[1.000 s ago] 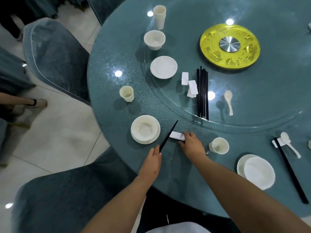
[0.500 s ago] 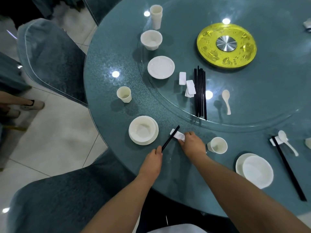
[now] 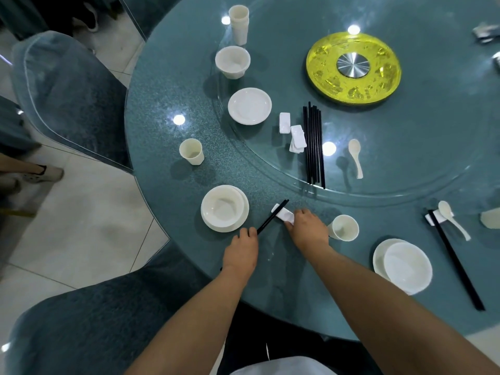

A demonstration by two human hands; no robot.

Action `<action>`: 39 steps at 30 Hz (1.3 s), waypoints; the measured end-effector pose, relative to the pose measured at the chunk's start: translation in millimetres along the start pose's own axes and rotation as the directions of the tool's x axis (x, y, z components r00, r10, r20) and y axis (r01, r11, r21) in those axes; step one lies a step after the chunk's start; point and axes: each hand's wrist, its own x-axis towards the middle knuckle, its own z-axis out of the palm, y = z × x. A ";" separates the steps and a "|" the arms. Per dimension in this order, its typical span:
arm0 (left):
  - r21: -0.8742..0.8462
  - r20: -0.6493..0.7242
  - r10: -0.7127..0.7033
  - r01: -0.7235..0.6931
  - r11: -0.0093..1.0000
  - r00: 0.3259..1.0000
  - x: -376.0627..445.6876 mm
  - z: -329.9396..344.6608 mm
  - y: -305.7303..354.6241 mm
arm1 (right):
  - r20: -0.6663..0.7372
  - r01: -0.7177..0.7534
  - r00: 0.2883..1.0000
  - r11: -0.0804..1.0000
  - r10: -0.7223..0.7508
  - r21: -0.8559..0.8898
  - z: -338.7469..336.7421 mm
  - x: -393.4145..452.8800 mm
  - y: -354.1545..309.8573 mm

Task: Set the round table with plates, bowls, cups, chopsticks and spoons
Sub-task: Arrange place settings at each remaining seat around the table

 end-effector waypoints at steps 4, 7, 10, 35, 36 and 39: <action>0.009 -0.028 -0.011 0.011 1.000 1.000 2.9 -0.4 3.5 | 0.001 -0.005 1.000 1.000 0.005 -0.005 -0.3 -1.6 0.2; 0.024 -0.037 -0.025 0.026 0.999 0.999 1.2 2.0 1.6 | 0.000 -0.005 1.000 1.000 0.005 -0.002 -1.7 -2.8 -0.4; 0.023 -0.062 -0.063 0.065 0.998 0.996 -1.7 6.4 -0.4 | 0.010 0.000 1.000 1.000 0.000 0.002 -2.9 -2.8 -0.7; -0.073 -0.096 0.111 -0.118 0.990 0.989 31.2 -73.9 31.9 | -0.097 -0.036 0.994 0.979 0.057 0.202 -88.9 7.2 -5.8; -0.078 -0.087 0.123 -0.130 0.988 0.989 35.4 -83.1 36.3 | -0.100 -0.053 0.992 0.975 0.076 0.216 -95.5 6.2 0.4; -0.101 -0.075 0.181 -0.188 0.977 0.981 50.7 -117.5 57.2 | -0.135 -0.116 0.979 0.965 0.151 0.235 -120.0 1.4 25.6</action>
